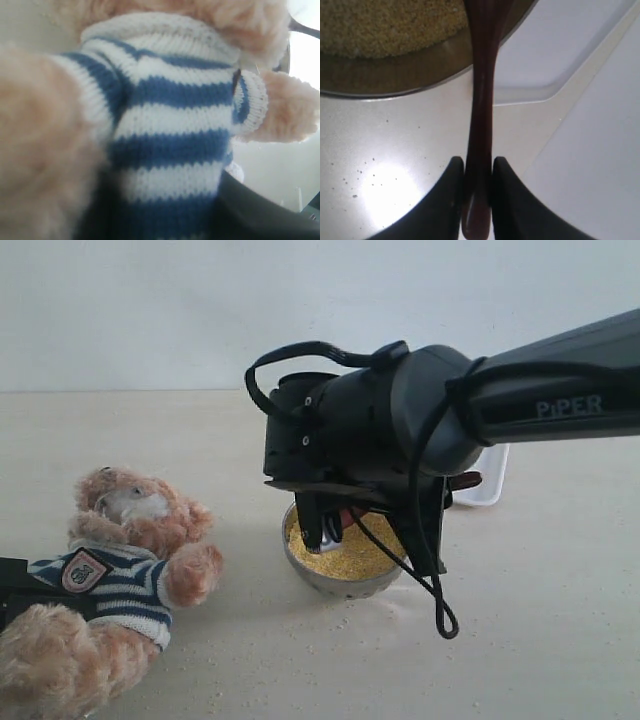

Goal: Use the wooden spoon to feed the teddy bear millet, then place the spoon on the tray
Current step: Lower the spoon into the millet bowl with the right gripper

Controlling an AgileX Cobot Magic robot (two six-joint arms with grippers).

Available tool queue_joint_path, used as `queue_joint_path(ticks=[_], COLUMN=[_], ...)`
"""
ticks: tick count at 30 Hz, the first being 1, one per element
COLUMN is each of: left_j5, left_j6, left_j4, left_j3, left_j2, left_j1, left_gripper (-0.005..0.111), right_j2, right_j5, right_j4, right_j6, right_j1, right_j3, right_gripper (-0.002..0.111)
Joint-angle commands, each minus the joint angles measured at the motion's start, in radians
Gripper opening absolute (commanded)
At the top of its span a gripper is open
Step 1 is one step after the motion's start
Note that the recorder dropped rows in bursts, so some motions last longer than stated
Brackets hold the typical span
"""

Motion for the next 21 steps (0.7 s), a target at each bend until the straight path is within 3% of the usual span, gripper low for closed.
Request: queue_joint_path(ticks=[1, 21], left_j5=[0.015, 0.015], left_j6=[0.009, 0.009], left_j4=[-0.008, -0.008], left_j3=[0.005, 0.005], left_j2=[-0.013, -0.013], left_j1=[0.003, 0.003], left_gripper=[0.005, 0.005], right_j2=[0.003, 0.003], right_j5=[0.004, 0.004], right_j4=[-0.023, 0.173], right_j6=[0.018, 0.005], right_j1=[0.0, 0.0], right_j3=[-0.005, -0.005], right_gripper=[0.0, 0.0])
